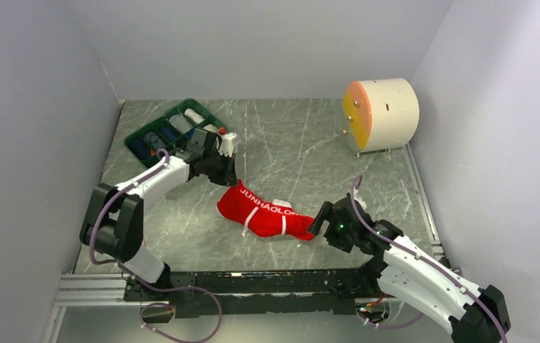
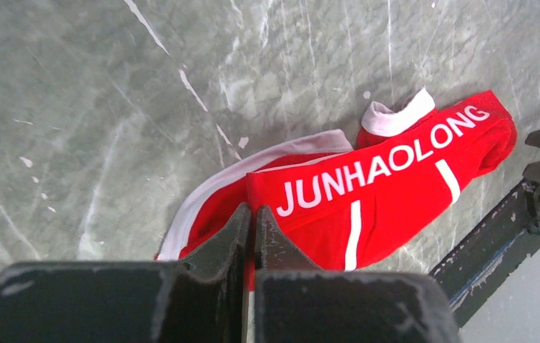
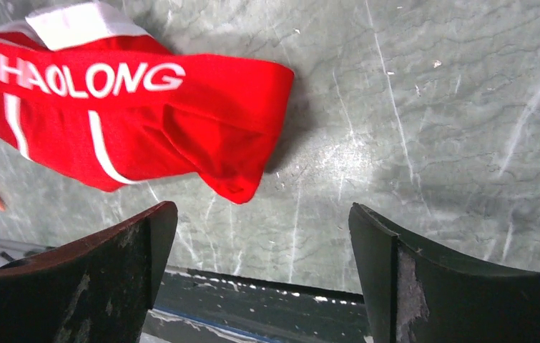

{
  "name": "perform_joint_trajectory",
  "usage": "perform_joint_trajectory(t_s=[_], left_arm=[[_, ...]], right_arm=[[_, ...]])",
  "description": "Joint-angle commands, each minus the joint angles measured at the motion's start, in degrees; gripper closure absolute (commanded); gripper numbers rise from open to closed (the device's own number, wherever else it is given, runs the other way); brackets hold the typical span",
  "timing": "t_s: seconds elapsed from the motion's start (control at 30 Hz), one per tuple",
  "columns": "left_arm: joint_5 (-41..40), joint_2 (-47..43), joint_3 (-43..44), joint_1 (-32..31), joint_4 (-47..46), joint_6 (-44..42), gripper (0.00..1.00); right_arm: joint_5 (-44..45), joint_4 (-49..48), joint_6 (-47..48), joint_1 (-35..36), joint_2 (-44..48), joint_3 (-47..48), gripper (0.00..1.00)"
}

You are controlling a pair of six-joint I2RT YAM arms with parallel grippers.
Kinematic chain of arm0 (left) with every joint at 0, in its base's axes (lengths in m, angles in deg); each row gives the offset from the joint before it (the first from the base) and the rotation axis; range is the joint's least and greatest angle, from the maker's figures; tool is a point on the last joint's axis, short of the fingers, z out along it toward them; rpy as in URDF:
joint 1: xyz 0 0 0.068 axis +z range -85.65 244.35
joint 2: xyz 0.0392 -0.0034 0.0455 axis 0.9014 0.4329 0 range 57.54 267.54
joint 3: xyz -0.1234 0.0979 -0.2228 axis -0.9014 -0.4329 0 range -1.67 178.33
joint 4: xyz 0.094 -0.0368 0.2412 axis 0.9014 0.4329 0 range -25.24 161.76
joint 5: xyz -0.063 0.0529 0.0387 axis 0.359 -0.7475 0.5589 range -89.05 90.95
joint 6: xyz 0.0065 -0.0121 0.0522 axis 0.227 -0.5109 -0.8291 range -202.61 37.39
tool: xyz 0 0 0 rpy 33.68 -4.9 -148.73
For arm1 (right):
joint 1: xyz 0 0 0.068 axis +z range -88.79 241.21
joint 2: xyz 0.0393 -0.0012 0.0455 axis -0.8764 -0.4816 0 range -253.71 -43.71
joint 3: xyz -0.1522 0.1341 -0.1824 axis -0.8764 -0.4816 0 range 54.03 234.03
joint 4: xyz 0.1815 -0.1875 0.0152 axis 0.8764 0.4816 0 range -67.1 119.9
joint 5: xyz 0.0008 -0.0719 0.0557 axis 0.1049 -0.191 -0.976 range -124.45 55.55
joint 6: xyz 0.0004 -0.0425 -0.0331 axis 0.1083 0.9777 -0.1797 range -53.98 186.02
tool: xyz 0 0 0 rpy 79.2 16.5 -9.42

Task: Roll the underwear
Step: Flatten out the underwear at the center of the board.

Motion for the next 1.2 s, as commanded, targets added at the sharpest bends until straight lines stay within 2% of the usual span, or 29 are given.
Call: perform_joint_trajectory(t_s=[0.0,0.2,0.4,0.67,0.87,0.93,1.0,1.1,1.17], left_arm=[[3.3,-0.92,-1.1,-0.29,-2.66,1.09,0.95],[2.67,0.24,-0.96,-0.29,-1.61,0.38,0.95],[2.73,0.13,-1.14,-0.28,-1.51,0.14,0.95],[3.6,-0.17,-1.71,-0.29,-2.18,0.44,0.95],[3.52,0.0,-2.04,-0.28,-2.04,0.35,0.95],[3.38,-0.28,-2.24,-0.27,-2.06,0.5,0.95],[3.37,-0.45,-2.49,-0.26,-2.45,0.79,0.95],[3.5,-0.55,-2.68,-0.2,-2.99,1.44,0.95],[4.05,-1.2,-2.84,-0.07,-3.53,2.04,0.95]], right_arm=[[2.25,-5.71,-5.13,-0.22,2.52,-2.06,0.05],[-3.66,-20.26,-10.6,-2.07,-1.19,-5.17,0.09],[-3.32,-23.5,-12.44,-4.79,-4.08,-6.5,0.14],[-9.72,-28.71,-10.02,-12.33,-7.48,-9.02,0.21],[-15.86,-35.11,-4.57,-16.77,-13.53,-8.54,0.4],[-17.88,-36.09,-3.89,-18.0,-14.24,-8.56,0.5],[-18.35,-35.94,-3.19,-18.63,-13.52,-8.54,0.63],[-17.37,-35.58,0.09,-19.27,-10.26,-7.97,0.88],[-18.66,-35.97,4.32,-19.63,-8.49,-6.41,1.0]])
